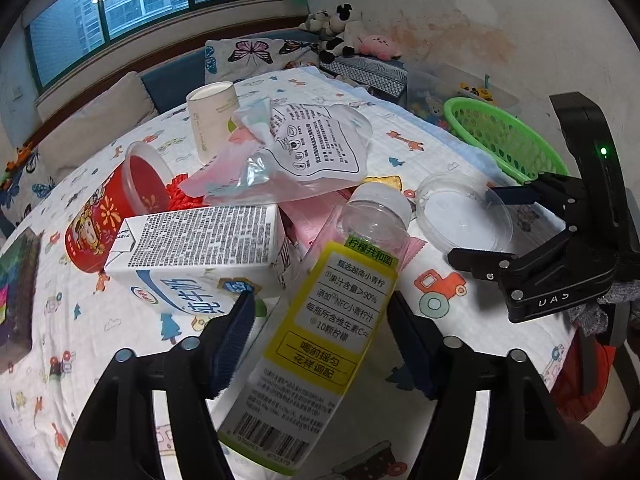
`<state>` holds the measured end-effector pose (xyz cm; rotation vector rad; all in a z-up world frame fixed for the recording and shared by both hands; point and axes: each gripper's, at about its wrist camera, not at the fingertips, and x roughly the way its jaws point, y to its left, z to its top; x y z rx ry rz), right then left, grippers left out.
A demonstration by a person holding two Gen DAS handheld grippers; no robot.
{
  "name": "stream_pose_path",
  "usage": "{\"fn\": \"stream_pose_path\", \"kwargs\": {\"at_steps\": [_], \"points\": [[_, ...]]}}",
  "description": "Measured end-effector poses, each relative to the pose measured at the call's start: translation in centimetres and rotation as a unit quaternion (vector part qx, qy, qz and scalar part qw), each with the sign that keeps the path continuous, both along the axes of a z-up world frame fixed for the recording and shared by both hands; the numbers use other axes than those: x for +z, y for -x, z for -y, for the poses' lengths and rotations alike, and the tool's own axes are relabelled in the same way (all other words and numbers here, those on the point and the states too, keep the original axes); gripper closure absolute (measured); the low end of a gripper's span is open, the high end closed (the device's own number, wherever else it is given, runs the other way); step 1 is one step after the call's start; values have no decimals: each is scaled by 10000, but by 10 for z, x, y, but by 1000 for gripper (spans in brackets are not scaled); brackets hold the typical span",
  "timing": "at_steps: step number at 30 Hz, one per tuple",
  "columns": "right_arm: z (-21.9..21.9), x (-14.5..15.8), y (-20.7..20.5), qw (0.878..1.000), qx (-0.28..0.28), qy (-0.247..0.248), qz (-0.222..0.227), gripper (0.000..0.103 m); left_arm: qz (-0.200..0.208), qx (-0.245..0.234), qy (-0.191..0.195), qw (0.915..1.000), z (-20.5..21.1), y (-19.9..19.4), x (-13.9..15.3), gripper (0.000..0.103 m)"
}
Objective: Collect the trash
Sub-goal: 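Grasp the yellow-labelled juice bottle with the left tool while the right tool grasps the clear lid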
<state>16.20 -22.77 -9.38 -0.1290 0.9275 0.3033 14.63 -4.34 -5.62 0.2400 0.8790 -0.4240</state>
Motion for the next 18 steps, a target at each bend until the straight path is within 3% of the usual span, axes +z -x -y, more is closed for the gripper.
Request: {"fn": "stream_pose_path", "kwargs": {"at_steps": [10,18], "points": [[6,6,6,9998,-95,-134,73,11,13,-189,147,9997,7,7,2,55],[20,27,23,9991,-157,-288,273,11,54,-162,454,9988,6,24,15,57]]}}
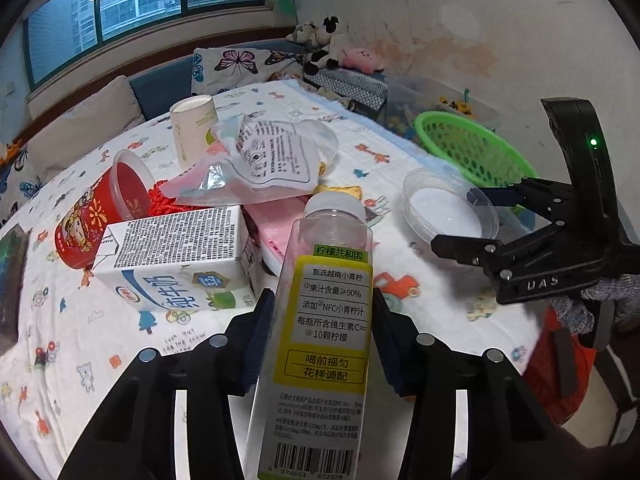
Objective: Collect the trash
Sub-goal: 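Grasp the yellow-labelled juice bottle with the left tool while the right tool grasps the clear lid, then carry bottle and lid to the green basket and open both tools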
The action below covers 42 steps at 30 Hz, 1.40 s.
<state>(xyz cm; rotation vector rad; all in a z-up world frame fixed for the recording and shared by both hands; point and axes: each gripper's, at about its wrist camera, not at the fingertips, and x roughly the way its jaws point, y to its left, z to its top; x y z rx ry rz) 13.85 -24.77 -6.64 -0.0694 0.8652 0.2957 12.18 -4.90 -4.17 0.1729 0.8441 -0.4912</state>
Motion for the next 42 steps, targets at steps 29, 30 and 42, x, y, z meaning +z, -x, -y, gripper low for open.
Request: {"fn": "stream_pose_path", "kwargs": {"at_steps": [29,30,42], "points": [[200,-25,-53,9770,-2009,-484,-526,10,205,-642,631,9957,109,-56,64,58],[203,-28,-55,9763,-2026,-510,-567,10,179,-659,642,9956,113,-61,65,58],[226,-31,-51,9736,-2134,-646,-484,7,-42,-1028,523,9933,179,-98,58,58]]}}
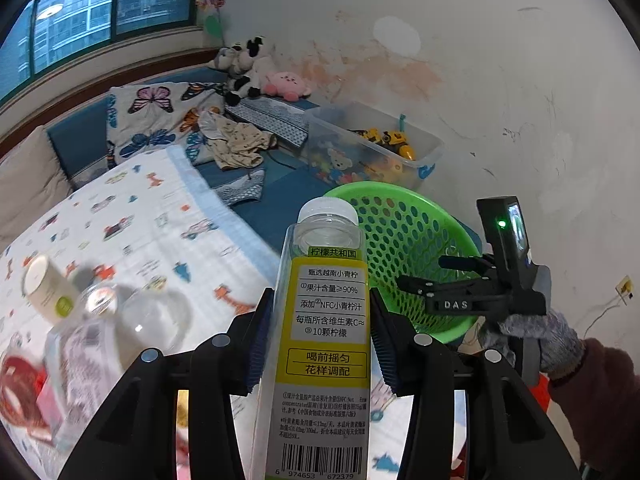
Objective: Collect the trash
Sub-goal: 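Carry bottle and lid to the green basket and open both tools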
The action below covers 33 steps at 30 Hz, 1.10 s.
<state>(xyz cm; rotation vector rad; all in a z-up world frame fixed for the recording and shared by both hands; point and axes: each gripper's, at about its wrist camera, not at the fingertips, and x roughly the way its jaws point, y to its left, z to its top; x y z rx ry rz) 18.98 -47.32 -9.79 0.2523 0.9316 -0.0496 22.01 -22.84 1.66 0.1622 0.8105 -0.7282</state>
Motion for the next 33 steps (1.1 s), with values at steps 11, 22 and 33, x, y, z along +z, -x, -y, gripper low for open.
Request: {"fn": "stream_pose_path", "kwargs": {"at_steps": [11,22,33], "points": [[18,31,44,9984,-194,99,520,7,-278,-456,-235,9983,70,-19,-13,59],[38,43,82,9955,-509,70,792,7,-670,-675,-611,9936,141,-43,-39,58],[39,36,92,9951,-592,20,794,7,-916,-504,-681,9922,175,-62,-70,58]]}}
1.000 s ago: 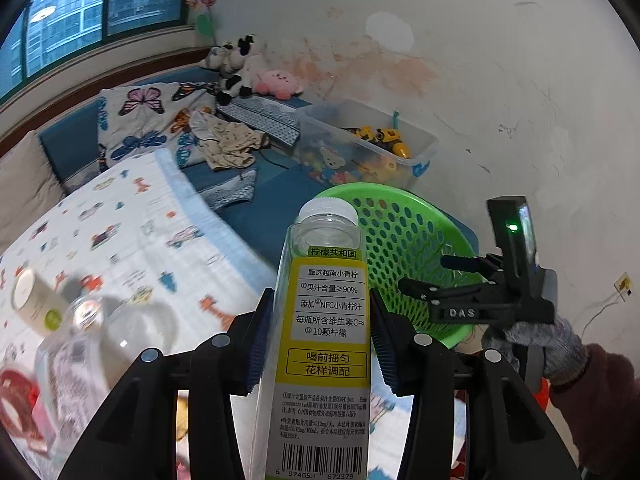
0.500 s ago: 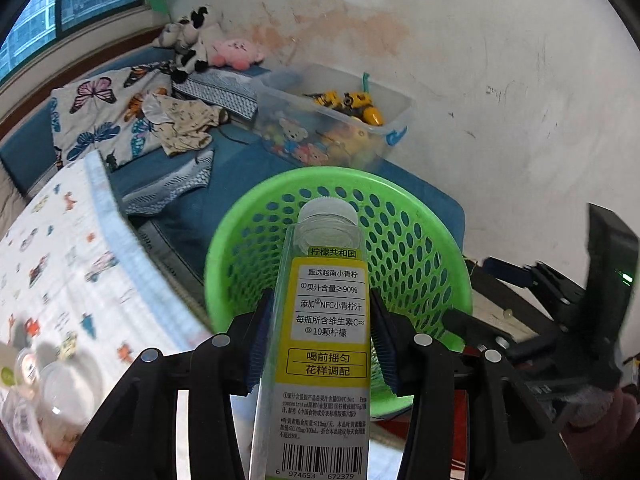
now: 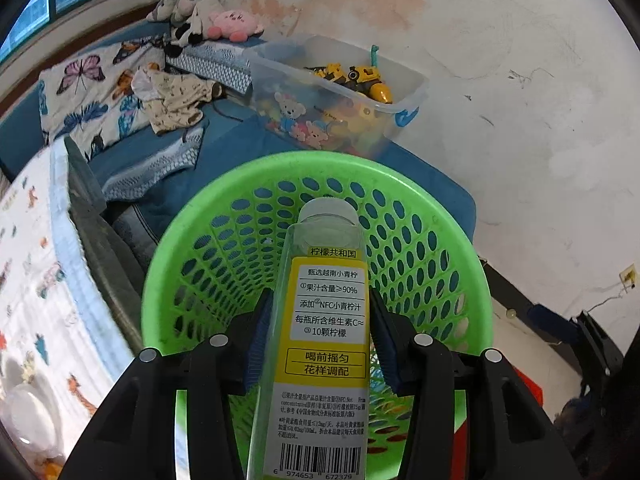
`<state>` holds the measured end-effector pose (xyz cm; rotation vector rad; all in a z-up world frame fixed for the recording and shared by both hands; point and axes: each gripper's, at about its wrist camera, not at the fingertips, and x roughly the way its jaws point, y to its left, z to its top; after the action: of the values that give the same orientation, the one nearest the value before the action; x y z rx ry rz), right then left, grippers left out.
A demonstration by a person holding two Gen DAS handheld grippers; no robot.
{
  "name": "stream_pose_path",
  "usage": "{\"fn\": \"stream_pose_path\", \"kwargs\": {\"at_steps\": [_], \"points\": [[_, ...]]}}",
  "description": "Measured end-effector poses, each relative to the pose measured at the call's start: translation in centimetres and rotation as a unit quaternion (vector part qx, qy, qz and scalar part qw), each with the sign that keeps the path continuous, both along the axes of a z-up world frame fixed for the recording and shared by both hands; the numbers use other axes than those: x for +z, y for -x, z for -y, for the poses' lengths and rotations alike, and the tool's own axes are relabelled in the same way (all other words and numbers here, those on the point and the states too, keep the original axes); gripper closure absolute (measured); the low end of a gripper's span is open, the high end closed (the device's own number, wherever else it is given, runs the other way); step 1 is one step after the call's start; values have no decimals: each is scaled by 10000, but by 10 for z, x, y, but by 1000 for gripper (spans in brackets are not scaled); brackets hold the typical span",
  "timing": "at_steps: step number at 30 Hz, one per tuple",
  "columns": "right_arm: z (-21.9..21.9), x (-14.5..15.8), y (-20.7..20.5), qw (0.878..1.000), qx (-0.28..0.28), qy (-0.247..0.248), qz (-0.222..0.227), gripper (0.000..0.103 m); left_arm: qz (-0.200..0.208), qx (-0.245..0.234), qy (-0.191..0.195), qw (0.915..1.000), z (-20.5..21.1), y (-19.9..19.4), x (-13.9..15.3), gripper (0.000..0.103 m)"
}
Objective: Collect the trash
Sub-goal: 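Carry bottle and lid to the green basket and open both tools, then grasp the white milk carton with the left tool while the right tool grasps the plastic bag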
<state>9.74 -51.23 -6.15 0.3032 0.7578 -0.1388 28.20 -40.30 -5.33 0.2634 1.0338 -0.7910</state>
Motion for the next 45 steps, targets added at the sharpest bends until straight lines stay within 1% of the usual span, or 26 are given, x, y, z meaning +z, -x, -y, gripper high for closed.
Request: {"fn": "stream_pose_path", "kwargs": {"at_steps": [1,2,4,7,11,17,21,25,29,31,34,38,41,45], "points": [[0,0,1,10000,-3,-6,-6,7,-4,-2,9,10000,0,0,-2,58],[0,-1,1,10000,-5,-16,-11,7,-3,7,5,10000,0,0,-3,55],[-1,-1,3,10000,3,-17,-4,7,17,33,128,9999,-4,2,-1,50],[-4,2,5,10000,18,21,18,7,89,63,283,9995,-11,7,8,49],[-12,6,6,9999,105,39,65,7,227,246,446,9984,-33,16,23,49],[-40,14,5,9990,416,112,141,7,628,589,611,9944,-89,47,50,49],[-62,20,3,9978,624,144,194,7,775,878,642,9910,-131,62,57,49],[-83,29,-3,9960,838,188,252,7,964,1268,691,9848,-179,78,62,49],[-107,36,-8,9934,1087,186,315,7,1052,1573,651,9798,-219,91,64,49],[-122,40,-13,9916,1227,214,341,7,1130,1799,604,9753,-245,98,65,49],[-146,43,-20,9882,1478,196,346,7,1100,2046,605,9707,-277,107,63,49],[-176,46,-31,9840,1747,148,328,7,1164,2457,500,9610,-323,120,58,48],[-203,49,-39,9792,2005,109,301,7,1067,2707,514,9554,-351,126,53,48],[-239,51,-54,9720,2336,23,235,7,997,3075,518,9449,-387,134,46,48]]}}
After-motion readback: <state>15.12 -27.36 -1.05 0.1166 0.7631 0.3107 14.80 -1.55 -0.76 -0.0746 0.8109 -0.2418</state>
